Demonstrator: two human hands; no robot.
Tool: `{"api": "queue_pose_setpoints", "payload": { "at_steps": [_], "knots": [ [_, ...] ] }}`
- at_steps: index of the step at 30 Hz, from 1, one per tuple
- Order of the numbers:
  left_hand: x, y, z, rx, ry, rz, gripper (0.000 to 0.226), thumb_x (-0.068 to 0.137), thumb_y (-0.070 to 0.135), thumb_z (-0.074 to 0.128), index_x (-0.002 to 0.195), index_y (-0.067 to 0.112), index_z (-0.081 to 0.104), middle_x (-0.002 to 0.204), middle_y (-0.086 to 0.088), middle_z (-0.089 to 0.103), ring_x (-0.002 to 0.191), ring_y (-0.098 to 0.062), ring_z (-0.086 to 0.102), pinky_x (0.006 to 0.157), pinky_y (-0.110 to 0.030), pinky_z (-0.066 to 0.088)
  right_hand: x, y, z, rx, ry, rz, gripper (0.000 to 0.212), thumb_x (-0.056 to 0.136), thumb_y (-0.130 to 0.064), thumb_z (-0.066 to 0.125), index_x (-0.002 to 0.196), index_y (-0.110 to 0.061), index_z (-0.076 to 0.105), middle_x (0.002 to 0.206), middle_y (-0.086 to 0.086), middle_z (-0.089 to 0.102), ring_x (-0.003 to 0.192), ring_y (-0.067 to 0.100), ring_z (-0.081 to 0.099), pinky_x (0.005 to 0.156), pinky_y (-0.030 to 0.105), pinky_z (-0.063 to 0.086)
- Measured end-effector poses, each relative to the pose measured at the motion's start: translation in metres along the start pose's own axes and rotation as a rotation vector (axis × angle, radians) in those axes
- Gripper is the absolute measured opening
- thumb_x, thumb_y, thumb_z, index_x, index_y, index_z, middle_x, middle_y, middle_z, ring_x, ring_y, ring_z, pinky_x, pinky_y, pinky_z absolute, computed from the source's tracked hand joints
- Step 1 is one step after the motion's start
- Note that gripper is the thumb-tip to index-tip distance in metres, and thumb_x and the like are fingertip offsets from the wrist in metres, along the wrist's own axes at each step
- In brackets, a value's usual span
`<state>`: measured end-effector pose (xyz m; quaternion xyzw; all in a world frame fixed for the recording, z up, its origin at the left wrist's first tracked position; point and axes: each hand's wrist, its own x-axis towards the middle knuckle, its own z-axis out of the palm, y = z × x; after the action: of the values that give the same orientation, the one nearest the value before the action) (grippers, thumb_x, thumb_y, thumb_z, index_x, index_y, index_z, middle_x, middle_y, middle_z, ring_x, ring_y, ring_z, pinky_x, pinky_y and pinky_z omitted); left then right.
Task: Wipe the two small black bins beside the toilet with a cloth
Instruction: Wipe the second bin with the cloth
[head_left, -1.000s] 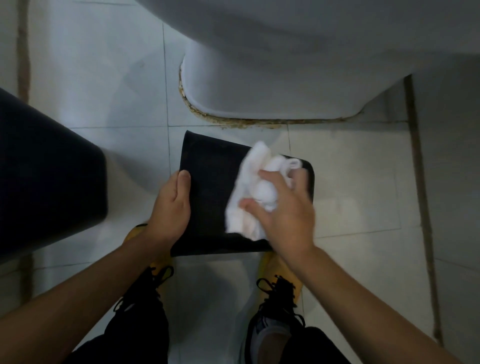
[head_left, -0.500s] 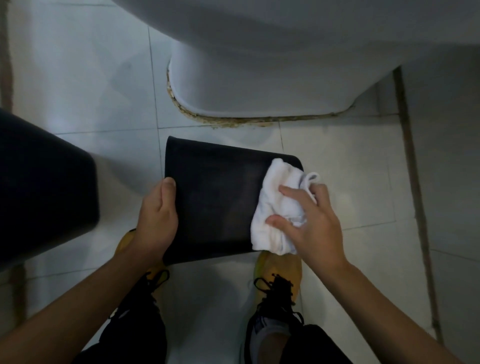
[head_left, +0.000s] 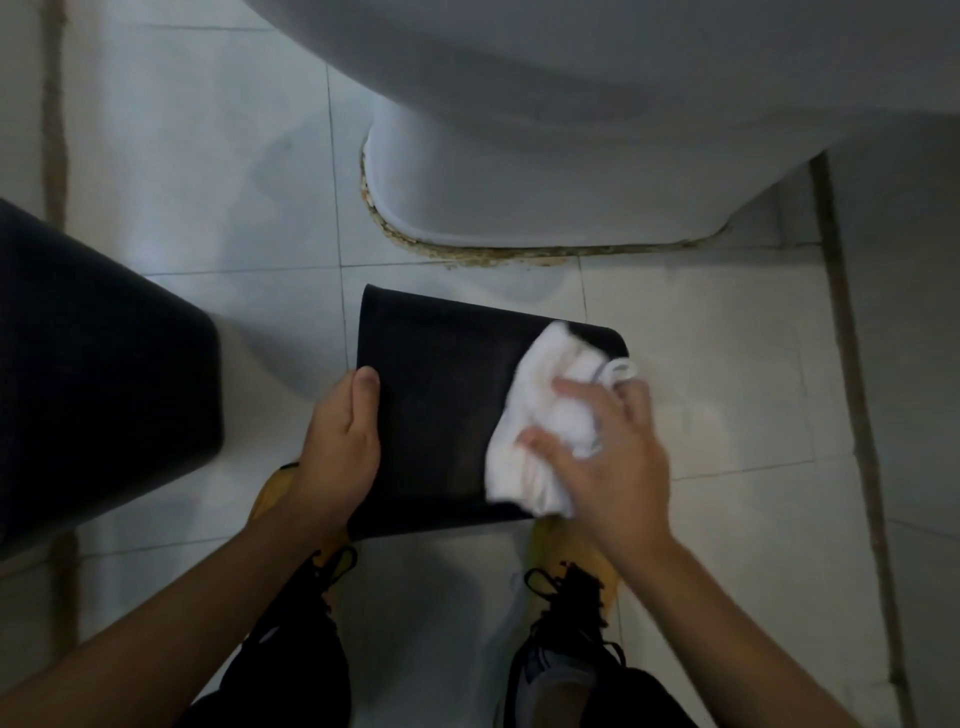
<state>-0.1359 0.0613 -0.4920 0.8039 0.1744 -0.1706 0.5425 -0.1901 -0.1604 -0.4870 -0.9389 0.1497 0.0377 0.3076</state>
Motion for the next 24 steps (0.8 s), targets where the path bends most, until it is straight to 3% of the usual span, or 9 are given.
{"api": "queue_pose_setpoints", "payload": {
  "at_steps": [5, 8, 11, 14, 16, 20, 24],
  "knots": [
    [0.001, 0.0, 0.001, 0.012, 0.007, -0.009, 0.042, 0.106, 0.033, 0.027, 0.082, 0.012, 0.054, 0.077, -0.007, 0.054, 0.061, 0.001, 0.053, 0.05, -0.008, 0.041, 0.063, 0.008, -0.014, -0.023, 0.12, 0.129, 0.057, 0.078, -0.06, 0.073, 0.124, -0.029, 0.06, 0.125, 0.001, 0.047, 0.104, 0.016, 0.054, 0.08, 0.026, 0.042],
    [0.001, -0.002, 0.002, -0.003, 0.001, -0.017, 0.046, 0.106, 0.035, 0.026, 0.087, 0.005, 0.055, 0.08, -0.013, 0.055, 0.064, -0.005, 0.054, 0.051, -0.011, 0.044, 0.055, 0.0, -0.01, -0.062, 0.125, 0.133, 0.054, 0.081, -0.061, 0.07, 0.125, -0.03, 0.059, 0.126, -0.001, 0.045, 0.103, 0.018, 0.056, 0.077, 0.026, 0.042],
    [0.002, -0.002, 0.002, -0.01, -0.001, -0.029, 0.048, 0.106, 0.035, 0.026, 0.09, 0.0, 0.056, 0.079, -0.013, 0.056, 0.063, -0.007, 0.054, 0.05, -0.012, 0.045, 0.009, -0.025, 0.01, -0.044, 0.044, -0.012, 0.055, 0.081, -0.064, 0.066, 0.125, -0.033, 0.059, 0.13, -0.007, 0.04, 0.103, 0.015, 0.056, 0.078, 0.026, 0.047],
    [0.002, -0.002, 0.002, -0.01, 0.006, -0.02, 0.047, 0.107, 0.032, 0.028, 0.079, 0.002, 0.052, 0.068, -0.009, 0.05, 0.052, -0.001, 0.048, 0.046, -0.012, 0.039, -0.02, -0.039, 0.032, -0.08, -0.069, -0.228, 0.057, 0.079, -0.07, 0.061, 0.123, -0.034, 0.064, 0.125, -0.001, 0.05, 0.106, 0.018, 0.06, 0.075, 0.029, 0.054],
    [0.001, 0.0, 0.002, 0.012, 0.027, 0.0, 0.045, 0.107, 0.03, 0.029, 0.072, 0.009, 0.049, 0.064, -0.004, 0.047, 0.05, 0.0, 0.046, 0.044, -0.01, 0.035, -0.011, -0.038, 0.033, -0.066, -0.095, -0.251, 0.056, 0.078, -0.071, 0.063, 0.121, -0.036, 0.065, 0.124, -0.003, 0.05, 0.106, 0.017, 0.06, 0.074, 0.031, 0.055],
    [-0.001, 0.0, 0.002, 0.045, 0.032, -0.007, 0.042, 0.106, 0.033, 0.029, 0.077, 0.013, 0.051, 0.069, -0.002, 0.05, 0.055, 0.0, 0.05, 0.045, -0.009, 0.038, 0.027, -0.032, 0.019, 0.015, 0.021, -0.031, 0.052, 0.077, -0.064, 0.071, 0.119, -0.035, 0.061, 0.125, -0.008, 0.043, 0.1, 0.012, 0.053, 0.074, 0.029, 0.047],
    [-0.002, -0.001, 0.003, 0.025, 0.03, -0.012, 0.042, 0.106, 0.034, 0.029, 0.085, 0.008, 0.055, 0.076, -0.008, 0.054, 0.063, -0.006, 0.052, 0.048, -0.009, 0.04, 0.087, -0.014, -0.004, -0.046, 0.145, 0.151, 0.051, 0.081, -0.062, 0.069, 0.116, -0.024, 0.061, 0.118, 0.002, 0.049, 0.093, 0.019, 0.058, 0.073, 0.028, 0.043]
  ]
}}
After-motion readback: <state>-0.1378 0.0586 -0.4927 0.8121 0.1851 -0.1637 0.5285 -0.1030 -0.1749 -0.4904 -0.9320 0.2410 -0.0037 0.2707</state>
